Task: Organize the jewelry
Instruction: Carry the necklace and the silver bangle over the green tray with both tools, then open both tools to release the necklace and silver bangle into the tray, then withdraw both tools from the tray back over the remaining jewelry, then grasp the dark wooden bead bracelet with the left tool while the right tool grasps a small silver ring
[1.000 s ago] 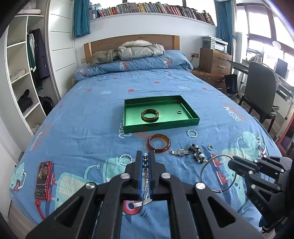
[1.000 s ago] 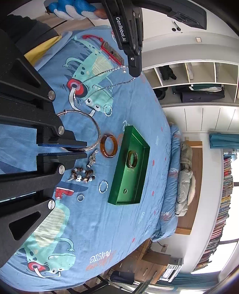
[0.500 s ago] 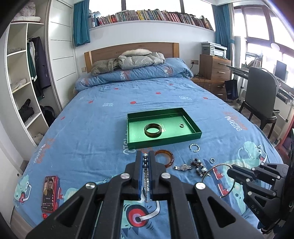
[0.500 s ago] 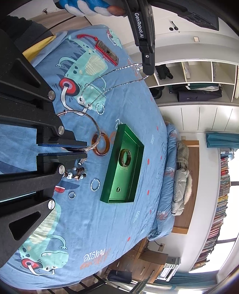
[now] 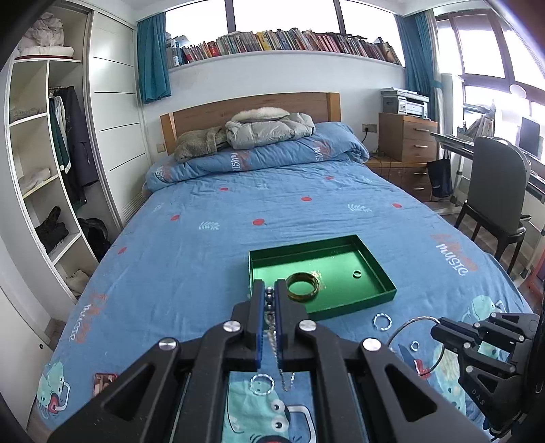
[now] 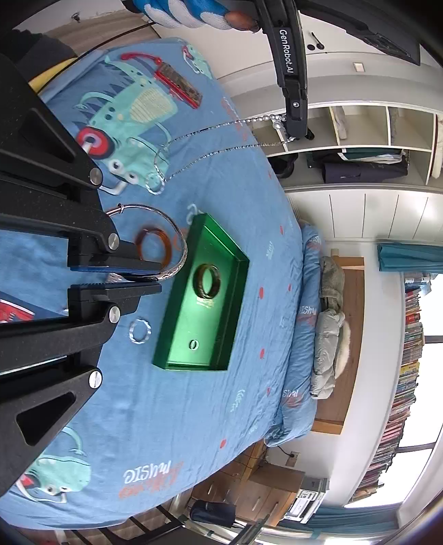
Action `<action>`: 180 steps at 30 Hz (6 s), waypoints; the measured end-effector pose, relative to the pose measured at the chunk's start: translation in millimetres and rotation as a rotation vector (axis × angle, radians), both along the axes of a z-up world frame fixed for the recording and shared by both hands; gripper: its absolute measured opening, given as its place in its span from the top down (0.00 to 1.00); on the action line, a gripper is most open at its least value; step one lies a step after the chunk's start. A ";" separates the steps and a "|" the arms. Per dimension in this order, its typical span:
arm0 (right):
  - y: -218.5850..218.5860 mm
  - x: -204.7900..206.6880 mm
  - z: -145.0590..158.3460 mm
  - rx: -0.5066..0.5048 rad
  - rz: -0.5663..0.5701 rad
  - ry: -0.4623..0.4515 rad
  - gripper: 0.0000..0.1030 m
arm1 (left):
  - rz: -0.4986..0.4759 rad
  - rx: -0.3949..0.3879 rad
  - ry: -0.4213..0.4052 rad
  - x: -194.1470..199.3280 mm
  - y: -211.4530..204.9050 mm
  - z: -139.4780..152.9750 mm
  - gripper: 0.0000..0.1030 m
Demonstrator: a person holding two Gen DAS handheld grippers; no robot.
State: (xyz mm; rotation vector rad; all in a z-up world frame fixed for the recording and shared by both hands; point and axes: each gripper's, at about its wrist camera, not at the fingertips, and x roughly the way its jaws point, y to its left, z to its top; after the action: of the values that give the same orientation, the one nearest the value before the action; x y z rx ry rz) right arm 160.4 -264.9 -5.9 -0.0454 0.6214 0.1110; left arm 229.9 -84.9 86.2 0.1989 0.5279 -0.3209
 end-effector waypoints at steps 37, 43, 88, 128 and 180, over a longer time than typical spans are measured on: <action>-89.0 280.4 -95.4 0.116 -0.193 0.141 0.95 | 0.065 0.113 0.142 284.9 -98.3 -140.0 0.95; -92.7 287.1 -119.3 0.134 -0.209 0.210 0.95 | 0.063 0.127 0.229 283.3 -97.0 -181.3 0.95; -83.2 109.8 -2.5 0.156 -0.244 0.096 0.37 | 0.037 -0.011 0.263 131.7 -26.4 -89.2 0.67; -113.0 -119.3 68.7 0.196 -0.246 -0.156 0.36 | 0.106 -0.052 0.156 -87.7 82.8 -43.6 0.67; -143.6 -5.6 -153.0 0.199 0.083 0.143 0.53 | -0.217 0.002 0.526 -5.4 -166.2 -239.3 0.68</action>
State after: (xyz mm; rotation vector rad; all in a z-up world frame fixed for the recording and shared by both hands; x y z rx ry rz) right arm 154.8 -408.5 -158.9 0.1302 0.7486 0.2576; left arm 224.4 -251.0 -153.1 0.1736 1.0294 -0.5909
